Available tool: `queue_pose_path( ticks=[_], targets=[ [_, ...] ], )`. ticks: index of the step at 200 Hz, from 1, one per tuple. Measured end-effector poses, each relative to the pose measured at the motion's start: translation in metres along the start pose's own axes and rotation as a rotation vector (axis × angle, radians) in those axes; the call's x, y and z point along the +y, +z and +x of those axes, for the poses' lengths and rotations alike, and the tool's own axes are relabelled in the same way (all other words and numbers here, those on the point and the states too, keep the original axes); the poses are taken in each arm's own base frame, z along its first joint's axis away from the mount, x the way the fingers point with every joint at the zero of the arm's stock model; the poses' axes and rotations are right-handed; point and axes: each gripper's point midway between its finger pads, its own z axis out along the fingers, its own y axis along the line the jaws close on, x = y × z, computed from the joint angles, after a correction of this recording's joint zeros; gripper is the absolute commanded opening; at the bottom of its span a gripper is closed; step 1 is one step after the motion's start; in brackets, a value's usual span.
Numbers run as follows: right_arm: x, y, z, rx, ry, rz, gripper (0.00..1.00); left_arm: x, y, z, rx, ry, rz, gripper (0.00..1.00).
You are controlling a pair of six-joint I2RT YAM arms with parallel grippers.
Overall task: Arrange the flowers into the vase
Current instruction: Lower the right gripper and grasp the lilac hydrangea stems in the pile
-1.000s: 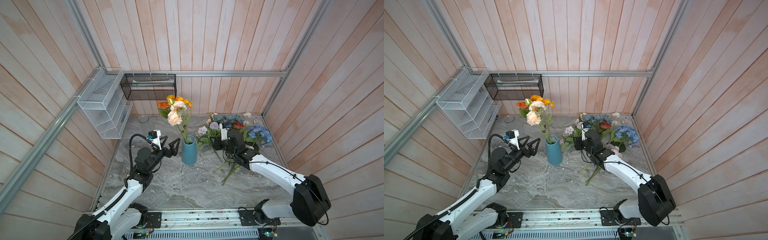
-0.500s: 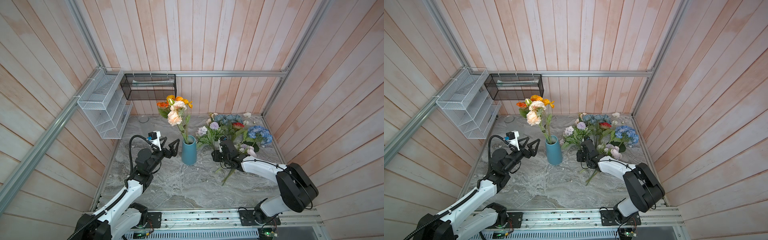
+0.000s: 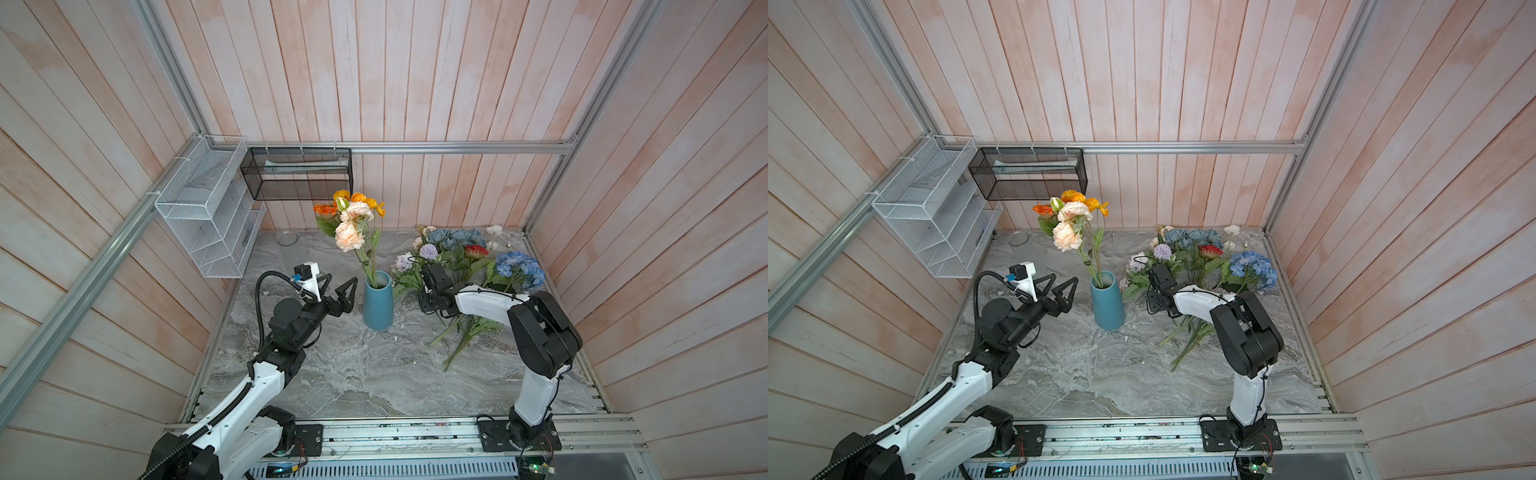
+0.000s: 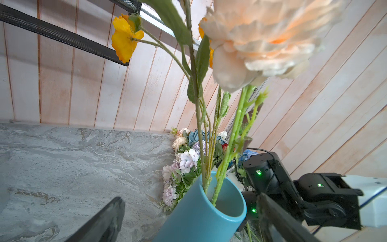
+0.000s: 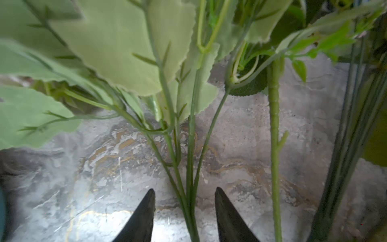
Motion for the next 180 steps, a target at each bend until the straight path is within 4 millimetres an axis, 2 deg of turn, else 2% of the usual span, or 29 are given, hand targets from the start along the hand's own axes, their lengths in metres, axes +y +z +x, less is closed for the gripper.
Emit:
queue_pose_path(
  ticks=[39,75,101,147,180],
  targets=[
    [-0.005,0.011,-0.001,0.015,-0.008,-0.006,0.35,0.000,0.000,0.000,0.001,0.000,-0.001,1.00],
    [-0.009,0.015,-0.005,0.008,0.027,-0.044,0.17,0.000,0.000,0.000,0.001,0.000,-0.001,1.00],
    [-0.015,0.017,-0.011,-0.005,0.050,-0.058,0.00,0.000,0.000,0.000,0.001,0.000,-0.001,1.00],
    [-0.016,0.015,-0.013,-0.007,0.064,-0.100,0.00,0.000,0.000,0.000,0.001,0.000,-0.001,1.00],
    [-0.016,-0.003,-0.028,-0.053,0.084,-0.155,0.00,0.000,0.000,0.000,0.000,0.000,-0.001,1.00]
  ],
)
